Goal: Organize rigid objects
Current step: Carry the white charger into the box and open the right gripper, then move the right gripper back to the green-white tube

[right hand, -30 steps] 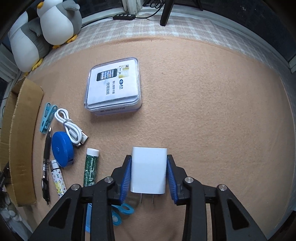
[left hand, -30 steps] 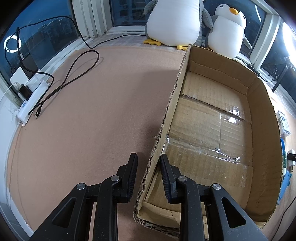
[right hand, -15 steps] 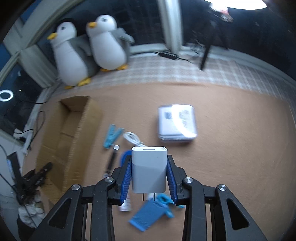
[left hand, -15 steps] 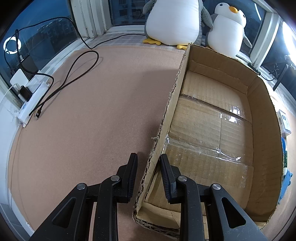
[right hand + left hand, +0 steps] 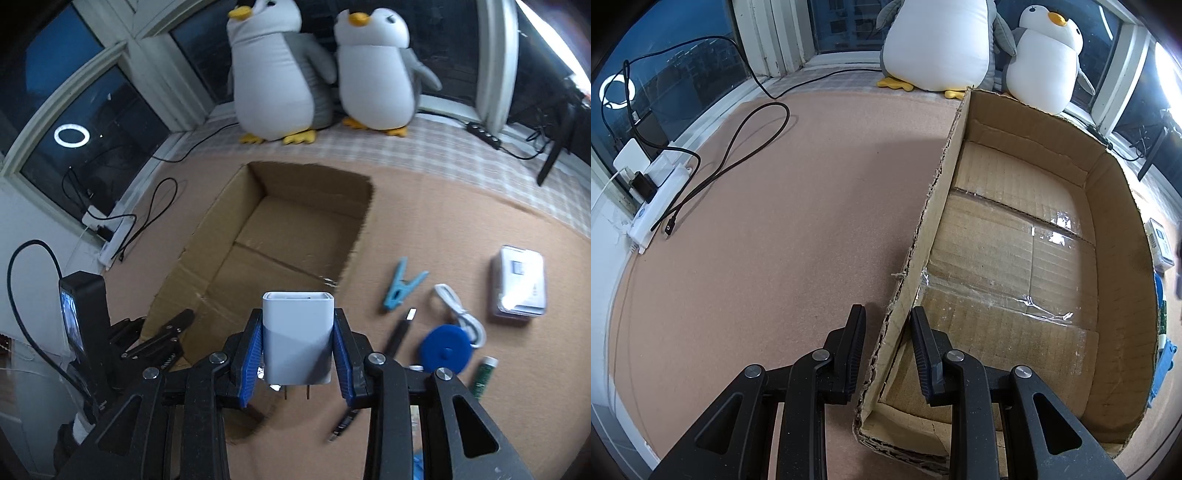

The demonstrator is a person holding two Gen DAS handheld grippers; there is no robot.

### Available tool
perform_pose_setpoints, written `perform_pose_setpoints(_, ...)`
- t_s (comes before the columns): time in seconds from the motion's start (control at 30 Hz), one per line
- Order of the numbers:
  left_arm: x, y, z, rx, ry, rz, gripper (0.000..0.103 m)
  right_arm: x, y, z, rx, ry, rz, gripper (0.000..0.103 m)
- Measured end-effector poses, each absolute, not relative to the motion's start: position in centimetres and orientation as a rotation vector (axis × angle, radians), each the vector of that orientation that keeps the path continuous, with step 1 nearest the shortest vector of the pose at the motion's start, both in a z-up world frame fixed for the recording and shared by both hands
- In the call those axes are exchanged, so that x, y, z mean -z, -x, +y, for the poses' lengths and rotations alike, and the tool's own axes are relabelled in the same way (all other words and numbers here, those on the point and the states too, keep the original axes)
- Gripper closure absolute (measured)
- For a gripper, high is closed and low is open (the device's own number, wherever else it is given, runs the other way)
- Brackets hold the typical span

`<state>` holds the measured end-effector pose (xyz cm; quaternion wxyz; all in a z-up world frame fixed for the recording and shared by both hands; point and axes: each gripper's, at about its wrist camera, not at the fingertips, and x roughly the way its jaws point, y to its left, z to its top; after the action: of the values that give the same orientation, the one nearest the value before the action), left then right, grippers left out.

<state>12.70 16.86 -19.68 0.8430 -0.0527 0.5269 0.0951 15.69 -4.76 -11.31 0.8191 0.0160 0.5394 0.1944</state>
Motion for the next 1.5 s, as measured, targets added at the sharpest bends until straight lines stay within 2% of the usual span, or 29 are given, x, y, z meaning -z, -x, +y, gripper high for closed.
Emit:
perform_pose_setpoints(0.4,19.7,-12.7,16.8,-0.209,0.112,1.110,0.076,15.2,-15.6,1.1,-0.451,0.086,1.191,0.071)
perform_pose_setpoints(0.9,19.7,-12.7,16.7,-0.208,0.112,1.110,0.076,16.7,-15.4,1.9,-0.456,0.127,1.207,0.070)
perform_pose_setpoints(0.93,19.7,-12.7,16.7,-0.208,0.113,1.110,0.076,16.6,-15.4,1.9,-0.462,0.126,1.203,0.065)
perform_pose_setpoints(0.97,19.7,-12.7,16.7,-0.208,0.112,1.110,0.076,16.5,-15.4,1.9,-0.464,0.124,1.197,0.056)
perform_pose_setpoints(1.03,19.7,-12.7,16.7,-0.209,0.111,1.109,0.076,16.1,-15.3,1.8,-0.460,0.120,1.173,0.046)
perform_pose_setpoints(1.5,19.7,-12.5,16.6,-0.207,0.107,1.109,0.076,11.9,-13.6,-3.9,-0.444,-0.014,1.118,0.045)
